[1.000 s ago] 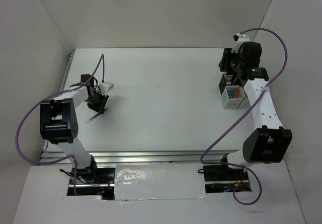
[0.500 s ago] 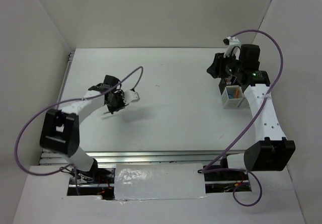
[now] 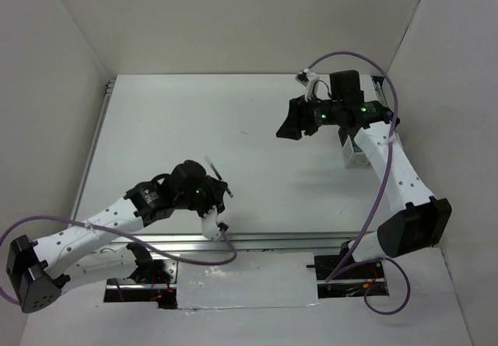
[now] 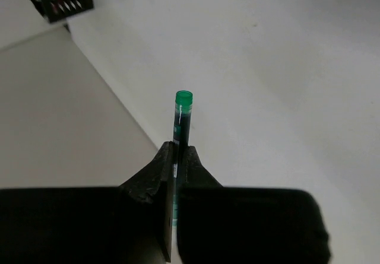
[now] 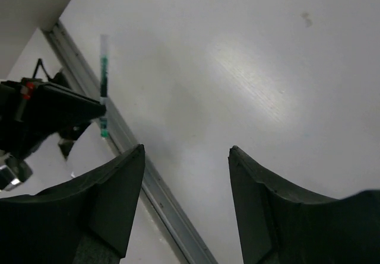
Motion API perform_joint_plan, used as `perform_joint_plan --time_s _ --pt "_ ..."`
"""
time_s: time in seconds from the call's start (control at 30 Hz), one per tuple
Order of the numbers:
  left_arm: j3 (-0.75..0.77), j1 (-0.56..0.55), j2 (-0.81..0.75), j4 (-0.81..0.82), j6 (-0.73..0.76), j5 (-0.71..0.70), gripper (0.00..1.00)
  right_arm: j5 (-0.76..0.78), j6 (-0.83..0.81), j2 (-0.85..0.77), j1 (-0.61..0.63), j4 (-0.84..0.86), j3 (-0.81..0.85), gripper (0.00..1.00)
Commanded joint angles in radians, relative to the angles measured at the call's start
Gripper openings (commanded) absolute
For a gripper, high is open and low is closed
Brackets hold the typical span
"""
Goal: Sort the stationery into containers
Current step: Pick up the pen from the center of the board.
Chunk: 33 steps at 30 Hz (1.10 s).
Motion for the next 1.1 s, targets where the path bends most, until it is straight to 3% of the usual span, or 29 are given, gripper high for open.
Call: perform_joint_plan --time_s 0.0,0.2,0.37,0.73,1.07 --pt "-0.055 -0.106 -0.058 0.166 0.188 -0.042 0.00 -0.081 0.067 0.025 0.084 -0.009 0.056 0.67" --pt "-0.121 -0.238 -0.129 0.320 0.222 -0.117 0.00 -0.140 0.199 0.054 0.218 0.061 0.036 0.73" --pt "-0.124 -0.292 -0.141 0.330 0.238 -0.138 0.00 -0.186 0.253 0.096 0.278 0.087 0.042 0.76" --pt "-0.129 -0.317 -0.132 0.345 0.288 -0.131 0.00 -0.253 0.278 0.171 0.367 0.091 0.079 0.75" --pt "-0.121 -0.329 -0.144 0.305 0.296 -0.114 0.00 -0.224 0.288 0.220 0.408 0.098 0.117 0.73"
